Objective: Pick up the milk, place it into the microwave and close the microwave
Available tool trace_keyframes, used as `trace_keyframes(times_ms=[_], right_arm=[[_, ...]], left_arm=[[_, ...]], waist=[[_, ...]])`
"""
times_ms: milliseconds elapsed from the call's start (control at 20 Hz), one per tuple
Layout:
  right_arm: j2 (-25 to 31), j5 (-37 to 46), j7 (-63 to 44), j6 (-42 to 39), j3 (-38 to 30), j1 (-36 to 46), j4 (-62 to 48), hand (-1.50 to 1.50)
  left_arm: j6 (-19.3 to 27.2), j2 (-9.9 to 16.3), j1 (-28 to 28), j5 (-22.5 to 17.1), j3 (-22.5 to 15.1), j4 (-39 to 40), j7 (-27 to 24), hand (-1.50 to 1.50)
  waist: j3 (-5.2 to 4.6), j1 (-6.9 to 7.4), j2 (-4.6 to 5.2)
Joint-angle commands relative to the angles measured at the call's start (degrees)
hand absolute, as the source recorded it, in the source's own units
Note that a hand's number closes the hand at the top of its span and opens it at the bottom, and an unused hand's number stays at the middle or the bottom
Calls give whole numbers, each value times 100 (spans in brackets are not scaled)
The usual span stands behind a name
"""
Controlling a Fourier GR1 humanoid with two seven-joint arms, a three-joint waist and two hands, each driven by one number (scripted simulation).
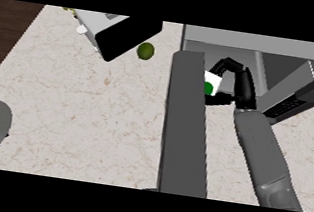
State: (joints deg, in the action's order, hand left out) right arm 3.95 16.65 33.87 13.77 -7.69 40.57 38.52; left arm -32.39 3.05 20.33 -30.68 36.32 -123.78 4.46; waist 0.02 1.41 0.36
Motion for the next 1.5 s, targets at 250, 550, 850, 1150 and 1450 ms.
trace_keyframes(times_ms=[250,550,850,1150,1450], right_arm=[[229,361,23,1203,-410,1430,-1923,150],[503,352,181,1494,-616,1714,-2480,150],[843,672,343,2486,-526,1935,-2571,150],[1087,903,454,2829,-427,1873,-2919,150],[1281,1107,-253,3727,-365,1895,-3326,-150]], left_arm=[[-152,88,-139,73,-118,112,48,-150],[-98,36,-458,273,-244,307,-81,-150],[-232,65,-484,266,-198,471,-242,-150],[-205,184,-587,313,-254,551,-104,-150],[-157,246,-866,365,-332,796,-102,-150]], waist=[[7,217,88],[10,322,165],[7,514,250],[16,590,302],[9,625,353]])
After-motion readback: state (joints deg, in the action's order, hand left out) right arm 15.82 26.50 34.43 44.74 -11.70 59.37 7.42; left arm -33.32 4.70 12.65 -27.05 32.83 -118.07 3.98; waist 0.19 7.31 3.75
